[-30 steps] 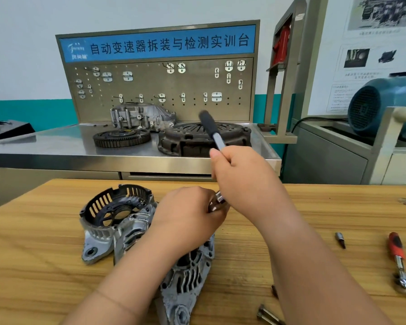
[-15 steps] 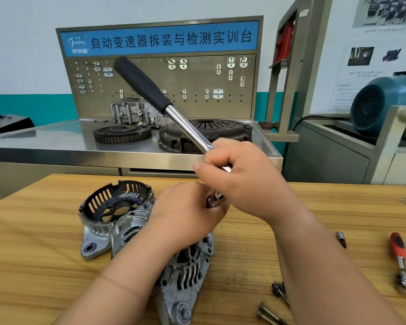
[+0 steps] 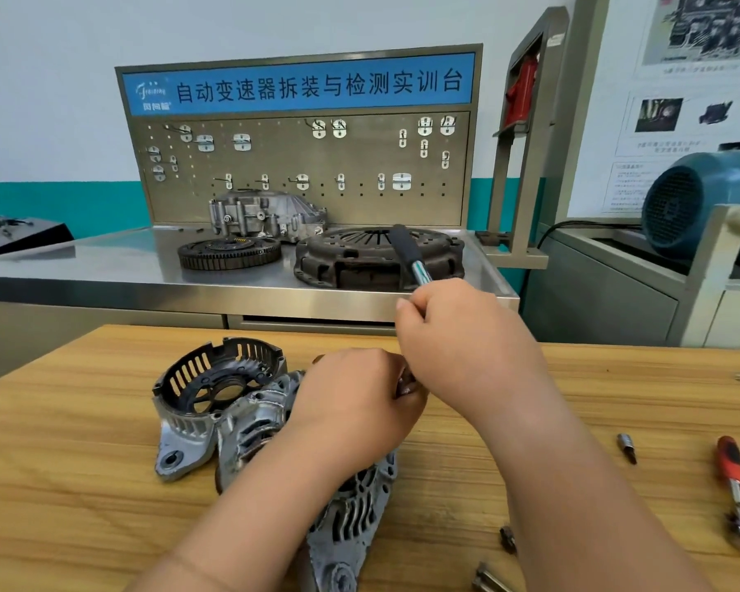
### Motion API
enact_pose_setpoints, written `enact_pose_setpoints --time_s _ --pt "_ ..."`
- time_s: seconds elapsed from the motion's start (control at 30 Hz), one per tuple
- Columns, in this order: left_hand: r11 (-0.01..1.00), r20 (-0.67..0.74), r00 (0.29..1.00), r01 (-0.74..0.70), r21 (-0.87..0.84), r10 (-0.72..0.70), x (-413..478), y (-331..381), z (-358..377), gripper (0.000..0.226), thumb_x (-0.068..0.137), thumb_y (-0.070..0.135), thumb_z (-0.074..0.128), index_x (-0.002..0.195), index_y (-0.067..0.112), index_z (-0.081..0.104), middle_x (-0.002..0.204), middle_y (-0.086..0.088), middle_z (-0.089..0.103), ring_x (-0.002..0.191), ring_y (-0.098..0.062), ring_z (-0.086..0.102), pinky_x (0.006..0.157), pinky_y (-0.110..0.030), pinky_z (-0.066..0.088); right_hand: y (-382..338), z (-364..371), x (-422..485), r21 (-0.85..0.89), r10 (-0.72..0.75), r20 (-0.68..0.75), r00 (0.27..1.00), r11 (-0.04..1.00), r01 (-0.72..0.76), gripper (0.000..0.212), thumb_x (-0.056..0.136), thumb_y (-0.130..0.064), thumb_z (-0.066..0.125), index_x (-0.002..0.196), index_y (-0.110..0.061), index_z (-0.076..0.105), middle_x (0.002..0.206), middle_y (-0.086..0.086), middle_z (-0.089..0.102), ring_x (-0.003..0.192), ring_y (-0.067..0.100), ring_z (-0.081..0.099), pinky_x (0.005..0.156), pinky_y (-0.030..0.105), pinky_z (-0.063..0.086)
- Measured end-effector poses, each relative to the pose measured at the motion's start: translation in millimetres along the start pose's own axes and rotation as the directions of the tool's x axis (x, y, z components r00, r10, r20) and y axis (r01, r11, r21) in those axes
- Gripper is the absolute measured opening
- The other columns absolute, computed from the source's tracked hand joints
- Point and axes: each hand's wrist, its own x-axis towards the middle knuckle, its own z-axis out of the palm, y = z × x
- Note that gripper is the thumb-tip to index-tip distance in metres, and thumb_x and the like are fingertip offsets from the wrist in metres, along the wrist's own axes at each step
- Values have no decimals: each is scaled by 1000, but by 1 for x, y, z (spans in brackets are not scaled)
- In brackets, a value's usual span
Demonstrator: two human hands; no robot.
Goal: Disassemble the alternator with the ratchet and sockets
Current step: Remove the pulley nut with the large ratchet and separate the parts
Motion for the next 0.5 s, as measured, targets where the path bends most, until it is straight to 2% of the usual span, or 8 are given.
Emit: enact_pose_setpoints --time_s 0.1,0.2,0.27,0.33,0.4,0.5 --pt "999 19 1000 -25 23 24 0 5 3 50 87 33 51 46 20 24 40 2 27 41 -15 27 42 -27 21 5 -5 -2 -22 12 27 1000 1000 -11 37 99 -38 40 72 -18 57 64 0 59 68 22 61 58 31 48" --pt "1000 6 1000 -4 25 3 0 3 4 50 84 36 52 45 20 25 37 1 26 42 -18 33 42 -27 20 7 -6 -2 56 -24 0 1000 998 24 42 95 -41 48 63 -14 55 52 -4 53 60 18 57 52 27 42" --pt "1000 -16 1000 15 -1 -16 0 -3 3 48 80 35 54 44 19 28 34 0 30 39 -14 29 41 -27 19 6 -3 -1 120 -74 -39 996 990 78 44 92 -40 54 61 -10 53 46 -3 47 54 16 51 51 28 43" --pt "999 -36 999 20 -35 -21 0 -10 1 39 76 36 54 47 20 35 35 2 37 39 -11 32 41 -26 20 3 1 -1 177 -151 -75 986 971 162 42 89 -37 58 61 -7 50 49 2 47 55 17 49 52 29 43" --pt "998 -36 999 -6 -62 3 0 -14 -1 27 72 39 48 54 21 40 41 4 42 42 -9 38 41 -25 24 0 2 -2 216 -232 -98 968 944 248 40 87 -33 61 59 -6 50 59 7 52 64 17 50 57 34 46" --pt "991 -54 997 -65 -116 59 -1 -16 -2 19 63 43 37 52 28 34 39 5 42 39 -8 32 40 -24 20 -1 0 -2 267 -329 -107 938 899 346 36 83 -23 65 54 -7 51 66 9 48 66 18 47 61 42 46"
